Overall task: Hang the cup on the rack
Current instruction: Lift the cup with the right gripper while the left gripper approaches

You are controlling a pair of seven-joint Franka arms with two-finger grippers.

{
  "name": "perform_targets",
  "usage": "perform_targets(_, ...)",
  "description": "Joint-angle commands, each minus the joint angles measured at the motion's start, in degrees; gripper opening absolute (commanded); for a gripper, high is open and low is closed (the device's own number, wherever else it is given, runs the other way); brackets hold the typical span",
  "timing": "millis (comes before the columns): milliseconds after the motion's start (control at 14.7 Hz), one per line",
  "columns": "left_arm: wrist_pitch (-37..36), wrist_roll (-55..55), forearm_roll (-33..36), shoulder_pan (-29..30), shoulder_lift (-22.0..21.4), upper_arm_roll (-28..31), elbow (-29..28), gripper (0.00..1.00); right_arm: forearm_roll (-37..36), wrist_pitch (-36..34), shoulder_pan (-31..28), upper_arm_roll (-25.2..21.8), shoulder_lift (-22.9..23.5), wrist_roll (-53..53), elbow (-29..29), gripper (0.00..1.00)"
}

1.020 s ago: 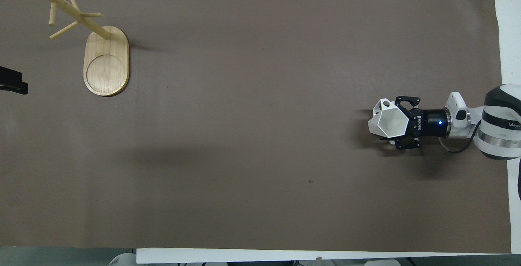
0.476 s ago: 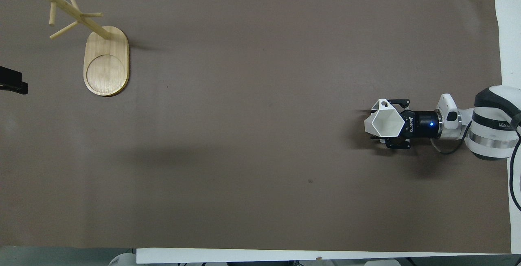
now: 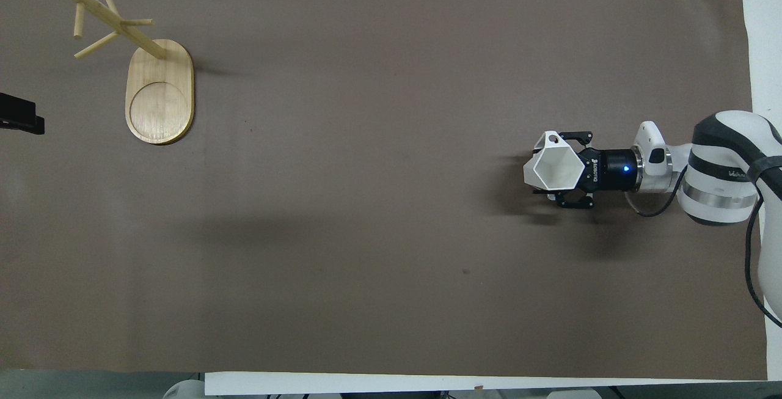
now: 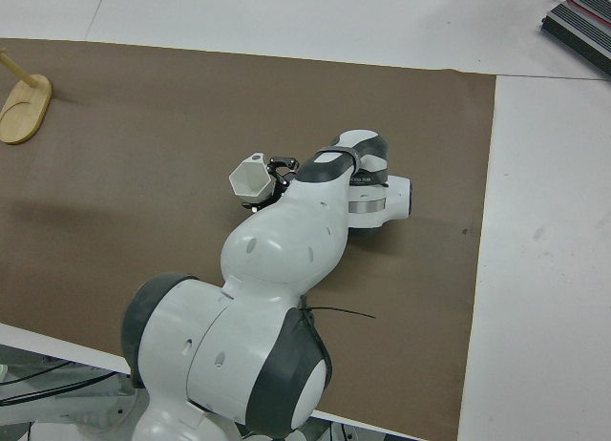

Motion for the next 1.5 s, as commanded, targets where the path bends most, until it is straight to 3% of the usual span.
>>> perform_targets(0, 6.6, -11.3, 0.6, -6.7, 0.2, -0.9, -1.1, 1.00, 3.9, 8.8, 8.7, 0.2, -4.1, 8.6, 2.4, 0.21)
perform_targets(136, 9.8, -19.6, -1.3, -14.0, 1.8, -0.8, 0.3, 1.00, 6.9, 16.3, 14.6, 0.2, -5.9, 14.0, 3.8, 0.21)
perform_targets(408, 10.3, -24.1, -5.3, -24.4, 2.9, -0.8, 2.6, 1.00, 10.4, 35.0, 28.0, 0.3, -10.2, 25.6, 4.7, 0.21)
perform_targets(544, 15.7, -29.6, -5.5, -27.2, 8.2, -0.8, 3.3, 1.00, 13.0, 41.3, 33.4, 0.3, -10.9, 28.1, 4.7, 0.21)
perform_targets(748, 16.1, -34.9, -5.6, -28.9, 15.3, -0.9, 9.3, 1.00, 21.4, 48.1, 39.8, 0.3, -10.5, 28.1, 4.9, 0.21)
perform_targets(1156, 13.6, -35.6, -5.8, -29.4, 14.8, -1.4, 4.8, 0.99, 22.8, 51.9, 42.0, 0.3, -10.6, 28.3, 5.8, 0.21)
perform_targets(1429, 11.7, -35.9, -10.3, -29.4, 13.1, -1.3, 1.3, 0.95, 22.8, 52.0, 42.0, 0.3, -10.4, 28.5, 6.5, 0.21)
